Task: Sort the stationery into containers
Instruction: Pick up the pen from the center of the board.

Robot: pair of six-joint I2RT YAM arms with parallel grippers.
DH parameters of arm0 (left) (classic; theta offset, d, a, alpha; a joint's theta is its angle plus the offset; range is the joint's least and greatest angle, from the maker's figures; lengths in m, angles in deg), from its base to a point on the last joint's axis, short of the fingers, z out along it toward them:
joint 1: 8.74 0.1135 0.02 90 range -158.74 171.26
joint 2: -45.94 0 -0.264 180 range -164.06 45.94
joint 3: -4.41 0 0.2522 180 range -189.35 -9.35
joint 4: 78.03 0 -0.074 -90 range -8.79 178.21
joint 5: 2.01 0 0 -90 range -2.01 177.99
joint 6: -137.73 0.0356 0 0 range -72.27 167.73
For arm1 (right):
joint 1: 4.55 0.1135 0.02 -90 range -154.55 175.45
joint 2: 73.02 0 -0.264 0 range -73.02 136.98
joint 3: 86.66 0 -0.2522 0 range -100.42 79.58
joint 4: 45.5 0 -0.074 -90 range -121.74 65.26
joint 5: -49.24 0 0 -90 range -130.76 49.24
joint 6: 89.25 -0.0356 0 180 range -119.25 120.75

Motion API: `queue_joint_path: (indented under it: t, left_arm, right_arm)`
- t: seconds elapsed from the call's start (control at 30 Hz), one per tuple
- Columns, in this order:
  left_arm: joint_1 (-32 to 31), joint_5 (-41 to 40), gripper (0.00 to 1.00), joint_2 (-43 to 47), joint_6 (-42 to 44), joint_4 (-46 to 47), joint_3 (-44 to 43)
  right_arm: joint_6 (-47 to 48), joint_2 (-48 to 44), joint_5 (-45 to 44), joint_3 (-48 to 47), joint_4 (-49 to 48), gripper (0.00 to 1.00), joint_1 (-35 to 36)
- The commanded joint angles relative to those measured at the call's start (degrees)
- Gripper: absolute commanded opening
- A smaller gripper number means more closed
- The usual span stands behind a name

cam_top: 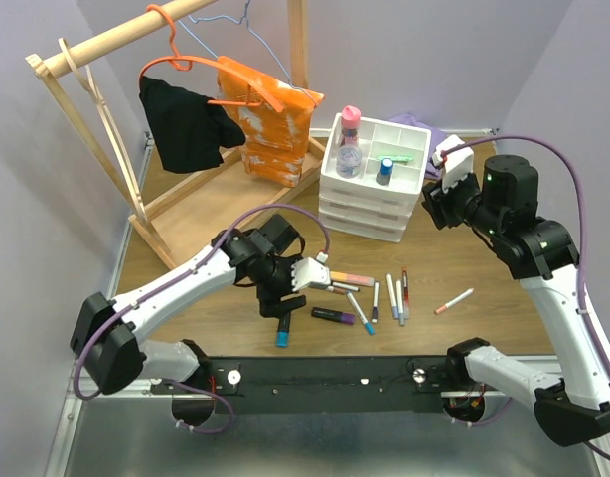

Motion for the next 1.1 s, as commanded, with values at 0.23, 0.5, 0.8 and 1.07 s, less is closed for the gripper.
queue_joint_path:
  t: [0.23,0.5,0.8,1.07]
  left_arm:
    - [0.8,6.8,0.8,19.4,75.6,10.4,24.9]
    - [1.0,14.1,0.8,13.4,93.0,3.2,24.4]
    - [1.0,13.5,0.77,0.7,102.1,-3.3,17.0]
    - [0.6,9.8,0.69,-9.7,106.1,-10.5,8.5]
  right_arm:
    - [8.6,-7.1,-0.9,7.4,-9.5,0.56,-0.1]
    - [8.5,-6.8,-3.6,6.2,-8.4,0.56,-0.1]
    - [8.0,-7.3,-2.7,6.2,-5.4,0.56,-0.1]
    - [7.9,-7.8,-2.4,6.1,-5.0,0.56,-0.1]
